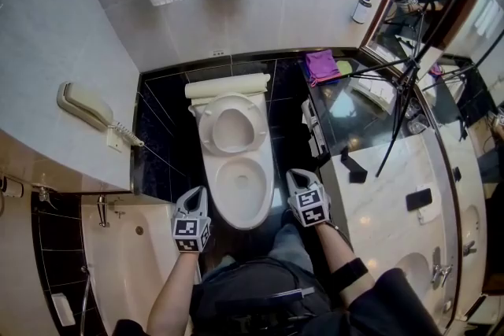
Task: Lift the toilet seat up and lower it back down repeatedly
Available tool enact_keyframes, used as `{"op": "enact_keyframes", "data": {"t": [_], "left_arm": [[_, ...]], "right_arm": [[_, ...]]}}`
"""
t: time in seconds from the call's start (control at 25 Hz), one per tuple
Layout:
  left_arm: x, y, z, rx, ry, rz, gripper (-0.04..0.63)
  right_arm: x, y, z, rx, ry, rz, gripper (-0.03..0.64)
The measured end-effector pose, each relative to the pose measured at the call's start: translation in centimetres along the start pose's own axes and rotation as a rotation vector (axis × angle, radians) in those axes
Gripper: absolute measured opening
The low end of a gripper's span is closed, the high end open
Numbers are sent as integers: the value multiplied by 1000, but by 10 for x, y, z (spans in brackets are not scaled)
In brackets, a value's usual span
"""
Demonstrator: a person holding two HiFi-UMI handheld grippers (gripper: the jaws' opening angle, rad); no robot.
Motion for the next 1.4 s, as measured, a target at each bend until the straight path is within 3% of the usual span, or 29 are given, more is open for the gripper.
{"op": "enact_keyframes", "data": {"t": [0.16, 0.48, 0.84, 1.08, 1.4], "left_arm": [[-21, -14, 6, -61, 15, -19, 0], [-69, -20, 9, -11, -42, -27, 0], [-139, -17, -3, -41, -89, -75, 0], [-186, -1, -16, -71, -107, -102, 0], [-229, 13, -24, -23, -132, -101, 0]], "right_arm": [[-28, -25, 19, 87, 22, 4, 61], [-98, -61, 51, 253, -24, -23, 138], [-220, -76, 73, 452, -117, -51, 214], [-297, -75, 83, 529, -136, -61, 242], [-372, -85, 89, 554, -153, -63, 242]]}}
Point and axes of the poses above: the fingertips, and each gripper's own axes: x backward along the fingers, z to its right, y out of its underside, the point moved 9 cm from there along x, backward along the fingers, and after that the axes turned 2 degrees about x, right-handed, at the moved point
